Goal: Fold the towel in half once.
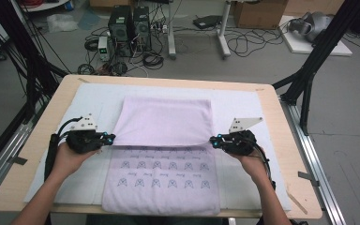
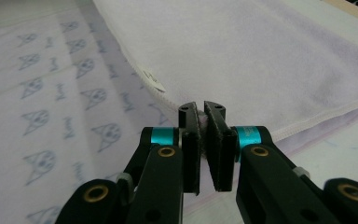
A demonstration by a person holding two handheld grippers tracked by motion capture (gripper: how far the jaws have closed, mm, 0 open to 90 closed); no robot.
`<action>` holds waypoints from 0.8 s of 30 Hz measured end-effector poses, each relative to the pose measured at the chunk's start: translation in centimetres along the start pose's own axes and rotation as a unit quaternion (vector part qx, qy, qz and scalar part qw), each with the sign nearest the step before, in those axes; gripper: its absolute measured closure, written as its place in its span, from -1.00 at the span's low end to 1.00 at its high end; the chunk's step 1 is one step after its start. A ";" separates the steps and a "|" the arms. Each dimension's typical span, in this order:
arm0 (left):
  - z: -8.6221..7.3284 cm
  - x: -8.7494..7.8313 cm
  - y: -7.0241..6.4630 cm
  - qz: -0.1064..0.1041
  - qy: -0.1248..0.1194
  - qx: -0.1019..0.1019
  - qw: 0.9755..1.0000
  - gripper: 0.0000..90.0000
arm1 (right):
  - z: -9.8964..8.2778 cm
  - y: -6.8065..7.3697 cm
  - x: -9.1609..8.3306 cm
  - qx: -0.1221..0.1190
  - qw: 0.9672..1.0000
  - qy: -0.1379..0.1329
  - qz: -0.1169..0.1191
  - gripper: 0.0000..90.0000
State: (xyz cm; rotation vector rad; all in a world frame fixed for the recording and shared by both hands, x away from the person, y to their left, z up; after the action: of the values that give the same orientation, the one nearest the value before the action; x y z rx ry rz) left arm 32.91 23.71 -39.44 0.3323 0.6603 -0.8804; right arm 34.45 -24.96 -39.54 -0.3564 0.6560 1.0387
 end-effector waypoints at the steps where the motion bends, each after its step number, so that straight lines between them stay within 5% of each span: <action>1: -0.4 -0.6 -0.7 -0.005 -0.002 0.005 1.000 0.97 | -0.1 0.3 -0.2 -0.003 1.000 0.000 0.003 0.89; 6: -3.9 -1.7 -3.8 -0.035 0.000 0.026 0.999 0.94 | -3.0 4.4 -1.1 -0.015 0.999 -0.012 0.030 0.87; 9: -5.3 -1.1 -4.2 -0.035 0.021 0.021 0.999 0.54 | -4.4 5.5 -0.3 -0.019 0.999 0.022 0.043 0.45; 13: -5.3 -0.5 -4.2 -0.034 0.018 0.020 0.999 0.38 | -4.1 5.0 -0.1 0.004 0.999 0.011 0.043 0.20; 24: -5.0 2.4 -4.2 -0.058 0.049 0.026 0.997 0.49 | -3.9 3.3 2.4 0.018 0.997 0.026 0.069 0.26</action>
State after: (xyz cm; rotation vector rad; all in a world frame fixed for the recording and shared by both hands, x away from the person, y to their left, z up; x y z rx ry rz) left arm 28.69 22.41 -44.80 0.3887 0.7551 -0.9987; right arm 31.06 -23.95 -44.01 -0.3109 0.7529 1.1511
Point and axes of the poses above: each handheld gripper's, and its own axes: x roughly forward along the jaws, z roughly out of its top, y roughly to its left, the point moved 1 cm from there along x, roughly forward along the jaws, and after that the axes turned 5 degrees about y, right-handed, at the moved point
